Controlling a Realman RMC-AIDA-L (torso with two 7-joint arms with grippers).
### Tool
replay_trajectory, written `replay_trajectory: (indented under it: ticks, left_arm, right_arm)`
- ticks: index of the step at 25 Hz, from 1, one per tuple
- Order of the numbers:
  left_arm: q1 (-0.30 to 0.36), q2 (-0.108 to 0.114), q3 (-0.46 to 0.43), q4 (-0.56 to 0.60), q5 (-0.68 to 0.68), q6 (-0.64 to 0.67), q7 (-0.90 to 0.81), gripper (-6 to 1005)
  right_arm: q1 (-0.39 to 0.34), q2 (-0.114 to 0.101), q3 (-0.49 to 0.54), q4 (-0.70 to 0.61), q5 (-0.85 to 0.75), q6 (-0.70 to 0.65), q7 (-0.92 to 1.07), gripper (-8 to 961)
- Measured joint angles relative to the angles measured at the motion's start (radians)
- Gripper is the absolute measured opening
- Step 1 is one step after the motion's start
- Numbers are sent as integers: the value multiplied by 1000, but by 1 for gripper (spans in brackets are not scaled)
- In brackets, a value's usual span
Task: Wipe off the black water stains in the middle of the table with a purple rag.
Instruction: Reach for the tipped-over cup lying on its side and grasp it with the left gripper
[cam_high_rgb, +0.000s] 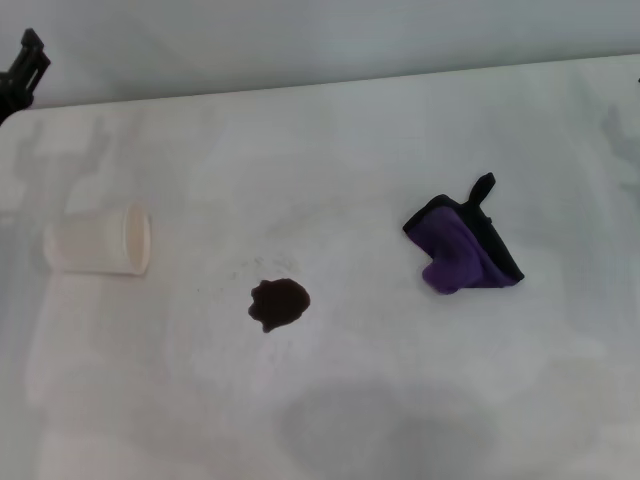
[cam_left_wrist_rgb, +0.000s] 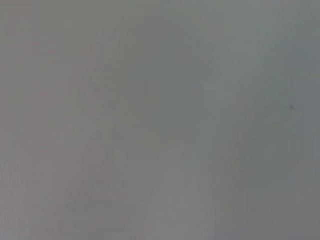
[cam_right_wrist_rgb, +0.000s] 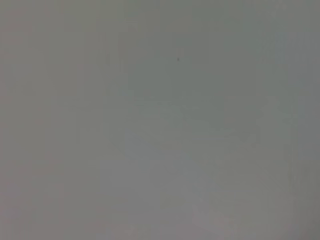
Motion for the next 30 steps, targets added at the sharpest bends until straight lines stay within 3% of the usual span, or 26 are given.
replay_trajectory:
  ticks: [11, 21, 23, 26, 30]
  left_arm:
    - [-18, 0, 0, -24, 98, 15, -15, 874]
    - [-139, 10, 3, -228, 491, 61, -322, 870]
    - [-158, 24, 4, -275, 583, 91, -439, 869]
    - [-186, 61, 5, -372, 785, 166, -640, 868]
    - [-250, 88, 6, -502, 1057, 277, -810, 866]
  right_arm:
    - [4, 5, 0, 16, -3, 1, 0, 868]
    - [9, 4, -11, 16, -6, 9, 0, 868]
    - [7, 3, -11, 16, -6, 13, 0, 868]
    - [10, 4, -12, 16, -7, 12, 0, 868]
    - [11, 4, -12, 16, -7, 12, 0, 869]
